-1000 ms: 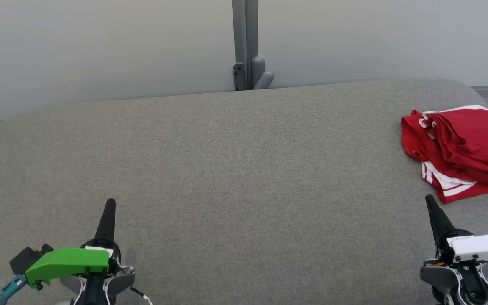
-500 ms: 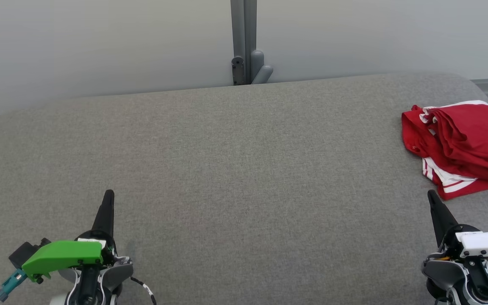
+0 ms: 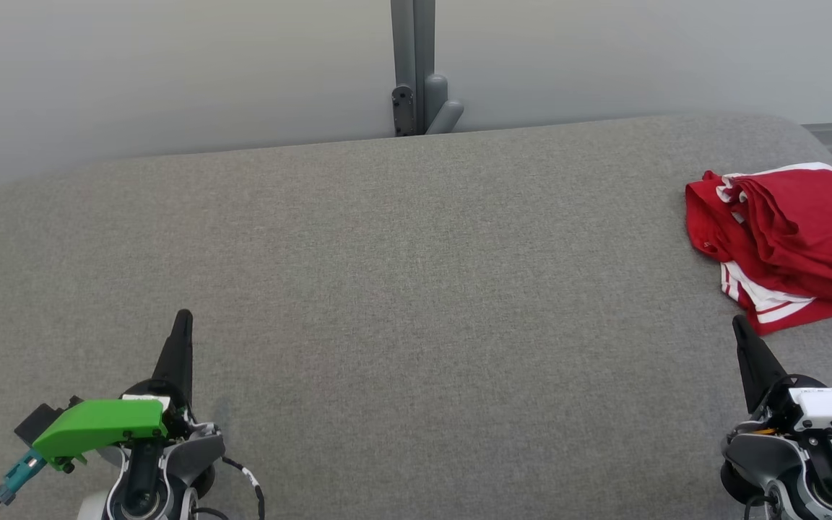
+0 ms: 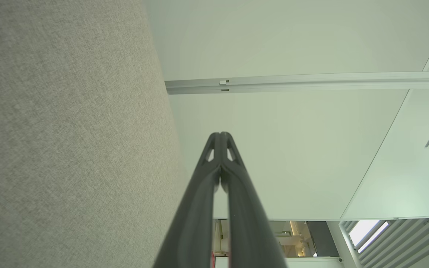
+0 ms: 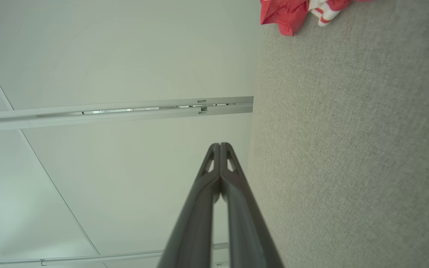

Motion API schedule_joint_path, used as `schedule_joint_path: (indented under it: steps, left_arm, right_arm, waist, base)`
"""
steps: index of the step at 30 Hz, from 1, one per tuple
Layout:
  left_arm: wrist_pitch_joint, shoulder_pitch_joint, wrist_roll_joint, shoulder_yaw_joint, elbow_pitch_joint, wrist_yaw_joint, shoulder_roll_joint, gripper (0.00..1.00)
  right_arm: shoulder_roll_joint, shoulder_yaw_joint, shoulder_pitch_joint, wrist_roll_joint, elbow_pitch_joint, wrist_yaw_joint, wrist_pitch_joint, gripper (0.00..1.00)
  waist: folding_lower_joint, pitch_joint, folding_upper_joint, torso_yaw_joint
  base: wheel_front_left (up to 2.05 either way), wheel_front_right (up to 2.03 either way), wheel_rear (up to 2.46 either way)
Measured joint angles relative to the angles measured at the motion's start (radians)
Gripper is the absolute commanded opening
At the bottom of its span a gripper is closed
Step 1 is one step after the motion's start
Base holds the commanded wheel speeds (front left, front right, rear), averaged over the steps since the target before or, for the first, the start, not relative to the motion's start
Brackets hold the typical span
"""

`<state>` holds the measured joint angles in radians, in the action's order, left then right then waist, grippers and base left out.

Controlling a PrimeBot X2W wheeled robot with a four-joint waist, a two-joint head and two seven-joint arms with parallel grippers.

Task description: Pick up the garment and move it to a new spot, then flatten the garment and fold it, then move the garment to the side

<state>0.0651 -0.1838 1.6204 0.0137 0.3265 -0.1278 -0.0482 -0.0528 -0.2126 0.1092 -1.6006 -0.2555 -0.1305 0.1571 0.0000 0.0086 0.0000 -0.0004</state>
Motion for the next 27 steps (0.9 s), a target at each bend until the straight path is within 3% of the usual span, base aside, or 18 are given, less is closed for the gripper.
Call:
schedule_joint_path:
  steps: [27]
  left_arm:
    - [0.001,-0.003,0.000,0.000,0.000,-0.001,0.000,0.00]
  right_arm:
    - [0.001,-0.002,0.002,0.000,0.000,0.000,0.001,0.00]
  waist:
    - [0.0000,0.000,0.0000,0.000]
  base:
    - [0.00,0.00,0.00]
